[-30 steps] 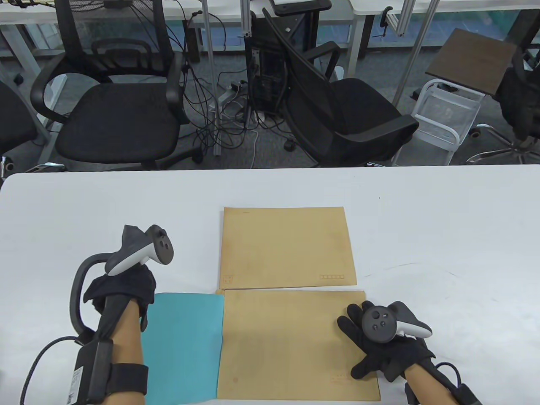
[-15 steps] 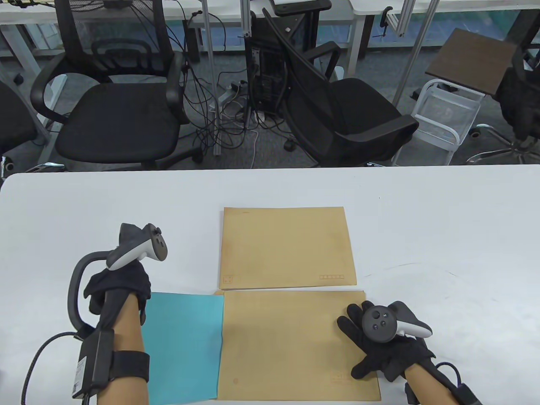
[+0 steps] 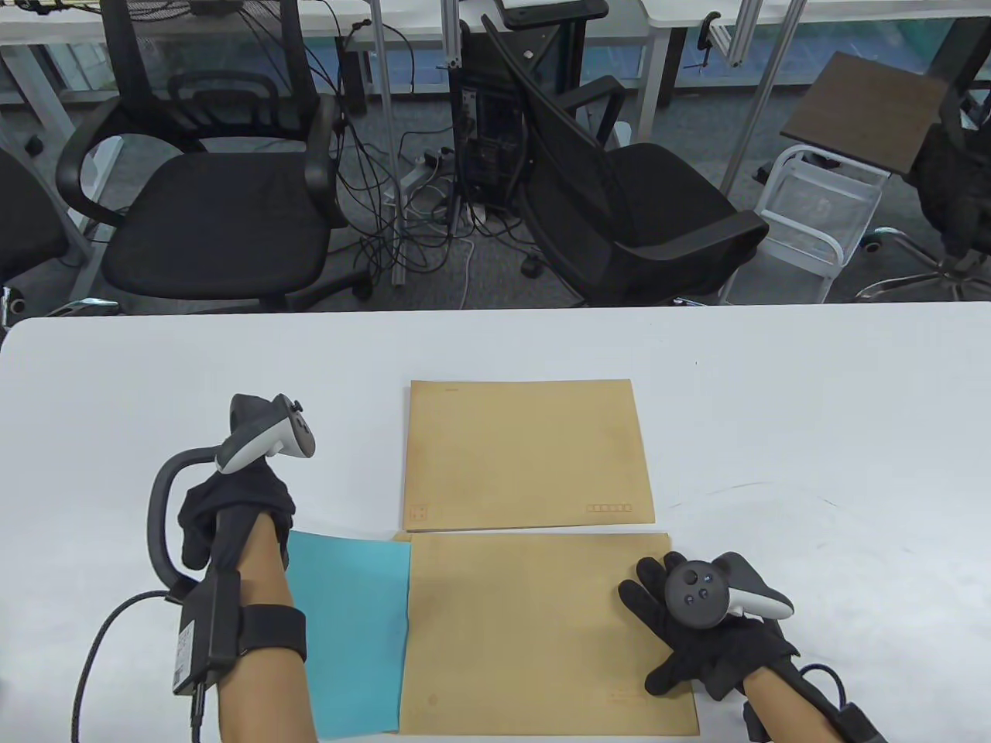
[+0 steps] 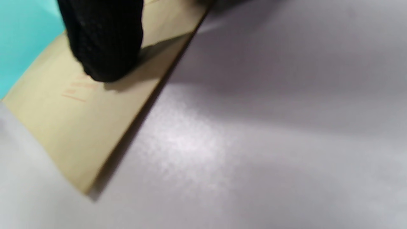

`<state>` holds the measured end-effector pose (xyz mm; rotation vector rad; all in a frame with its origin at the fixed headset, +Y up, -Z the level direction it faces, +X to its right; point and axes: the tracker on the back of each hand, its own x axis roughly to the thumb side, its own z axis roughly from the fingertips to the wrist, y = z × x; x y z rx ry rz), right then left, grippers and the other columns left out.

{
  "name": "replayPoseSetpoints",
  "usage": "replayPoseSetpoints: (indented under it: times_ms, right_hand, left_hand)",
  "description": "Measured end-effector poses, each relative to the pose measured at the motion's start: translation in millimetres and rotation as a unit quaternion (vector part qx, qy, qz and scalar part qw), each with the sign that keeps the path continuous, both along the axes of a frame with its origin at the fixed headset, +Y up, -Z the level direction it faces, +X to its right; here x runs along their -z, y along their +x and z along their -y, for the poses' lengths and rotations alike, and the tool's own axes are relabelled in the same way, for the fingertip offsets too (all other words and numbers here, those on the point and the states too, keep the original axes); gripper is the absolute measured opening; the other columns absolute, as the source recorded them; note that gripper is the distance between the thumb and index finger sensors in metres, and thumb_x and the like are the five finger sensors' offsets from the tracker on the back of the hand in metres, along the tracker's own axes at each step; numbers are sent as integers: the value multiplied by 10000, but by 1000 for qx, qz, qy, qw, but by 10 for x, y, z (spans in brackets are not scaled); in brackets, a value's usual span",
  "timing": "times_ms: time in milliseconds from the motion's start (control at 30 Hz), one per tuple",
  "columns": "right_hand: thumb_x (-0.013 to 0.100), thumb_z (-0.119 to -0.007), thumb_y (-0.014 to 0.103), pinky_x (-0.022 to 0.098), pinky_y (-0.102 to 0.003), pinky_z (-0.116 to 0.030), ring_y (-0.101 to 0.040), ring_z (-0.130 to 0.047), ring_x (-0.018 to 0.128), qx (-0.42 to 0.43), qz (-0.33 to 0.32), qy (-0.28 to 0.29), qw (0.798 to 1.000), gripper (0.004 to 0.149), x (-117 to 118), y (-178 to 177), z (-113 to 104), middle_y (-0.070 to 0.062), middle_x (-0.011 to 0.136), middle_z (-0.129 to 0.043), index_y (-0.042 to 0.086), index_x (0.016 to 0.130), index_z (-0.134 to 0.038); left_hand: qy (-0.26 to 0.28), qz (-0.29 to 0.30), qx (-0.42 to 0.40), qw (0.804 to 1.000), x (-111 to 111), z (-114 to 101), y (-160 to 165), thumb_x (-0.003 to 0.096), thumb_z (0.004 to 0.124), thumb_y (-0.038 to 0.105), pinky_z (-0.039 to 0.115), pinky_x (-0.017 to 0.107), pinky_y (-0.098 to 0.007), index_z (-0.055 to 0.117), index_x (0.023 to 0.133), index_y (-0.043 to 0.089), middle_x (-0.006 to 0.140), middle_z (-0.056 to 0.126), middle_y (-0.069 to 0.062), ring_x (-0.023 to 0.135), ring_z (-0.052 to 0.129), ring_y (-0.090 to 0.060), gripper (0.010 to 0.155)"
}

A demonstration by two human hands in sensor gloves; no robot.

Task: Stuff flat paper into A4 envelope

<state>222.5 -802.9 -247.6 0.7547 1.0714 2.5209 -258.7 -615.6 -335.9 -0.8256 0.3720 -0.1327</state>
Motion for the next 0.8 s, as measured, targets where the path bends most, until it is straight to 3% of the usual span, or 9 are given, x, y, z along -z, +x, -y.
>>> replayPoseSetpoints:
  times_ms: [233, 400, 800]
  right_hand:
    - [475, -843, 441, 530, -746, 133, -463, 271, 889, 2, 0, 0, 1000, 1059, 2, 3, 3, -125, 1066, 189, 209, 1111, -28]
    - [474, -844, 439, 530, -745, 133, -462, 271, 889, 2, 0, -1, 1000, 1059, 2, 4, 4, -122, 1066, 190, 211, 1111, -30]
    - [470, -844, 440, 531, -740, 137, -454, 273, 890, 2, 1, -1, 1000, 1059, 1, 3, 3, -117, 1065, 191, 216, 1109, -29]
  left_hand:
    - [4, 39, 16, 999, -2, 13, 27, 455, 807, 212, 849, 486, -505, 872, 918, 235, 788, 1010, -116, 386, 1029, -227, 468]
    - [7, 63, 29, 998, -43, 4, -9, 476, 774, 204, 802, 554, -559, 864, 923, 282, 853, 980, -88, 575, 1039, -289, 463]
    - [4, 71, -20, 997, -29, 144, -80, 457, 778, 196, 822, 534, -544, 889, 900, 278, 817, 1004, -84, 502, 1043, -257, 464]
